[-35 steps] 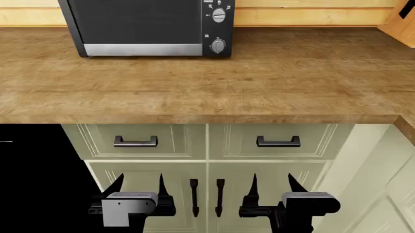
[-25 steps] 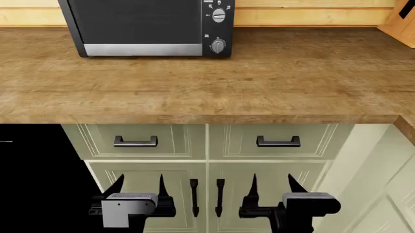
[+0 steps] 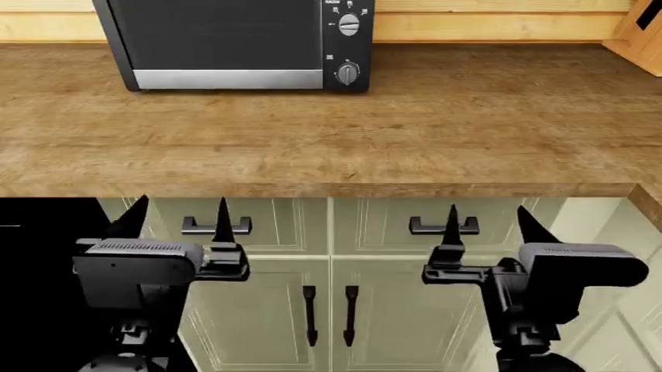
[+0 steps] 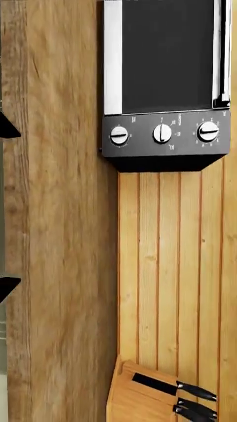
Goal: Turn on the toaster oven by setting the timer.
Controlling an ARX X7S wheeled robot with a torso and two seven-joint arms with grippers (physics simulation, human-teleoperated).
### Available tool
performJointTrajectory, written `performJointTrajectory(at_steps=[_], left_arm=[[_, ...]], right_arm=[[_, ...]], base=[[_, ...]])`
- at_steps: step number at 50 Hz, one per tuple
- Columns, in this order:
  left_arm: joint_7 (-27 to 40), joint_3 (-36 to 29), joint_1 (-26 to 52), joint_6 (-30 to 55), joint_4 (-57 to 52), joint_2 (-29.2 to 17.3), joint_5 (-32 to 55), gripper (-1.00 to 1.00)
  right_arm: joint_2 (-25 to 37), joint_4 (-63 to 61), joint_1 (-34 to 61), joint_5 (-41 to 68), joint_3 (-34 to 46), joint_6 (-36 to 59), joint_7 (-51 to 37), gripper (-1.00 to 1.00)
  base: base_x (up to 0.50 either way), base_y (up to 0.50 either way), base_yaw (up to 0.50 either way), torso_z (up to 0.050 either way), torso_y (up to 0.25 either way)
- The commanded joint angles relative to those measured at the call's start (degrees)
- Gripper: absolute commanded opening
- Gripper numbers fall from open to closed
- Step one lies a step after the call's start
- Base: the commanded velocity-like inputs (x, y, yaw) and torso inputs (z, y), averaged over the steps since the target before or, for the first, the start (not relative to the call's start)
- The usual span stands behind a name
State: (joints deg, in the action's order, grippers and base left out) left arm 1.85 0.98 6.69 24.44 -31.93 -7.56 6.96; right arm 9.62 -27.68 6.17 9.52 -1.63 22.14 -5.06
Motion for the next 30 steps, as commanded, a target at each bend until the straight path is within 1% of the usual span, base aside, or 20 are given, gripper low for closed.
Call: performJointTrajectory(at_steps=[1,2,5,15,17,21,24,27,30], left_arm=[[-5.08,6.46,19.27,38.66,-22.99,-1.90,3.84,1.00],[-5.47,7.09,20.52,40.79,-22.89,-1.71,4.69,1.00],[-6.02,7.45,23.14,44.73,-22.85,-2.00,5.94,1.00],[-6.51,9.56,35.49,62.19,-23.98,-3.53,9.01,1.00],[-6.58,10.61,36.91,63.49,-23.44,-3.29,9.25,1.00],[-5.81,10.40,38.69,64.30,-22.22,-4.49,9.13,1.00],[-4.95,11.54,39.22,65.46,-22.41,-5.08,10.43,1.00],[-1.65,13.50,38.80,65.50,-21.94,-5.94,15.65,1.00],[3.75,15.64,39.14,65.49,-20.24,-6.90,23.60,1.00]], right_arm=[[6.40,-18.64,14.64,7.41,-4.67,27.38,-1.33,1.00],[6.47,-18.94,15.84,8.44,-5.20,29.52,-1.25,1.00],[6.75,-19.51,17.83,9.11,-5.59,32.08,-1.75,1.00],[8.01,-20.91,26.24,12.28,-6.18,43.33,-2.61,1.00],[8.11,-21.39,27.09,12.73,-6.39,44.38,-2.66,1.00],[8.55,-20.82,28.52,12.60,-6.11,45.34,-3.12,1.00],[8.46,-20.41,29.83,13.14,-6.74,46.60,-3.17,1.00],[8.33,-20.42,30.61,13.49,-7.23,48.02,-3.54,1.00],[8.28,-20.22,30.81,13.59,-7.27,48.22,-3.69,1.00]], base=[[0.00,0.00,0.00,0.000,0.000],[0.00,0.00,0.00,0.000,0.000],[0.00,0.00,0.00,0.000,0.000],[0.00,0.00,0.00,0.000,0.000],[0.00,0.00,0.00,0.000,0.000],[0.00,0.00,0.00,0.000,0.000],[0.00,0.00,0.00,0.000,0.000],[0.00,0.00,0.00,0.000,0.000],[0.00,0.00,0.00,0.000,0.000]])
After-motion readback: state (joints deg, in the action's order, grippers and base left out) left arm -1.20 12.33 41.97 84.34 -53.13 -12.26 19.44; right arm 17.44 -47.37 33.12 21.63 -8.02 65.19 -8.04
